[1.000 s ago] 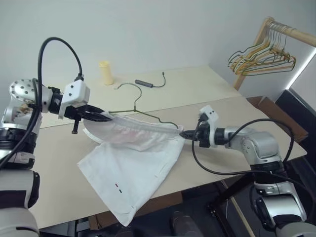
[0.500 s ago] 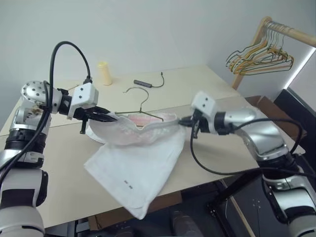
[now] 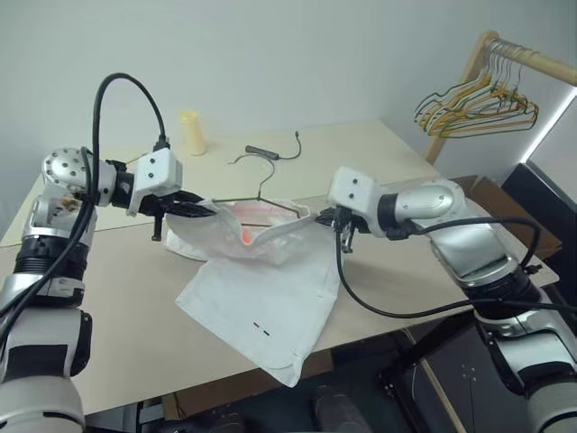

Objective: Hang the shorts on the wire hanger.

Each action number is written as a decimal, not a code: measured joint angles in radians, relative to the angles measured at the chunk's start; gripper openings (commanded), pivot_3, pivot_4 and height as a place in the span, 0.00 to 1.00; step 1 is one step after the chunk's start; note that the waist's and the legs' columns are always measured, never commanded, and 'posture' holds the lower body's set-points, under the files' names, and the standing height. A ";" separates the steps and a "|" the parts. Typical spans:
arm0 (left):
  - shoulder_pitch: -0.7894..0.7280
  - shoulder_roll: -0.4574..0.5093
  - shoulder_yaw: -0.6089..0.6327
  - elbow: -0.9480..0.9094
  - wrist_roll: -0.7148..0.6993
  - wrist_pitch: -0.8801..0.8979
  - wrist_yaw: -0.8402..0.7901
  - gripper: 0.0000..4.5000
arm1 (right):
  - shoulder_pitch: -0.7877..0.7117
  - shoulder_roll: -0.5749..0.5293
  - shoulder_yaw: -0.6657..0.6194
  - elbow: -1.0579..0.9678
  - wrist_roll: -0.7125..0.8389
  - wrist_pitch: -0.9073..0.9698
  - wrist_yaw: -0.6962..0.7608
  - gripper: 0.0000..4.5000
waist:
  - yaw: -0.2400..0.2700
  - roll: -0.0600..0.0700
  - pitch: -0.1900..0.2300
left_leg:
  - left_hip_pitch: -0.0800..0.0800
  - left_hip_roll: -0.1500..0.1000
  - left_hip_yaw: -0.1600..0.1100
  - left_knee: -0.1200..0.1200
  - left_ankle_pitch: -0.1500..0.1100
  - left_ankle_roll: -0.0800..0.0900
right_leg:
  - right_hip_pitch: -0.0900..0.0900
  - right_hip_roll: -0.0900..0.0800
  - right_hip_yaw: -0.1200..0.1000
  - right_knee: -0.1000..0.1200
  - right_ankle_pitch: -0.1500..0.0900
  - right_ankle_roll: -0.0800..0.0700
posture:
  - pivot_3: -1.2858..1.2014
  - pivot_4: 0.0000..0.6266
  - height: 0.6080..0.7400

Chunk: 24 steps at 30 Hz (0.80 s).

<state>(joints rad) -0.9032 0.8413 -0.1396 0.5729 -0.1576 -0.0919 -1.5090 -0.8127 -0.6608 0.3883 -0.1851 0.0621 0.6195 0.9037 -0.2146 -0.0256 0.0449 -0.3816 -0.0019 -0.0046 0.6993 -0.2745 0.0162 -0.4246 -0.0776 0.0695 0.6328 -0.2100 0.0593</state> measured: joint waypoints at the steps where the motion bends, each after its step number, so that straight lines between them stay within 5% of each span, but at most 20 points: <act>1: 0.000 0.000 0.003 0.000 0.000 0.000 0.001 0.00 | 0.000 0.010 0.000 0.002 -0.012 -0.026 -0.004 0.01 | -0.002 0.000 0.000 | 0.000 0.000 0.000 0.000 0.000 0.000 | 0.000 0.000 0.000 0.000 0.000 0.000 | 0.44 0.00 1.00; 3: 0.000 0.000 0.003 -0.001 0.000 0.000 0.000 0.00 | -0.001 0.021 0.001 0.009 -0.032 -0.059 -0.003 0.01 | -0.004 0.000 0.000 | 0.000 0.000 0.000 0.000 0.000 0.000 | 0.000 0.000 0.000 0.000 0.000 0.000 | 0.44 0.00 1.00; 6: 0.002 -0.001 0.004 -0.010 -0.001 0.000 0.000 0.00 | -0.001 0.029 0.001 0.025 -0.043 -0.075 0.005 0.16 | -0.007 0.000 0.000 | 0.000 0.000 0.000 0.000 0.000 0.000 | 0.000 -0.001 0.000 0.000 0.000 0.000 | 0.44 0.00 1.00; 11: 0.011 -0.009 0.016 -0.027 -0.006 0.004 -0.004 0.00 | -0.001 0.061 -0.001 0.028 -0.036 -0.096 0.029 0.52 | -0.010 0.000 0.000 | 0.000 0.000 -0.001 0.000 0.000 0.000 | 0.000 0.000 0.000 0.000 0.000 0.000 | 0.44 0.00 1.00; 24: 0.020 -0.013 0.041 -0.050 -0.039 0.007 -0.043 0.00 | 0.000 0.126 -0.045 0.246 0.001 -0.120 0.054 0.52 | -0.020 0.000 0.000 | 0.000 0.000 -0.002 0.000 0.000 0.000 | 0.001 -0.001 0.000 0.000 0.001 -0.001 | 0.45 0.00 1.00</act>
<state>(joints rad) -0.8832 0.8280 -0.0985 0.5226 -0.1970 -0.0852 -1.5517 -0.8129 -0.5344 0.3428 0.0606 0.0628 0.4991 0.9577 -0.2348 -0.0256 0.0449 -0.3813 -0.0018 -0.0061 0.6989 -0.2745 0.0161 -0.4241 -0.0783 0.0694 0.6331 -0.2087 0.0584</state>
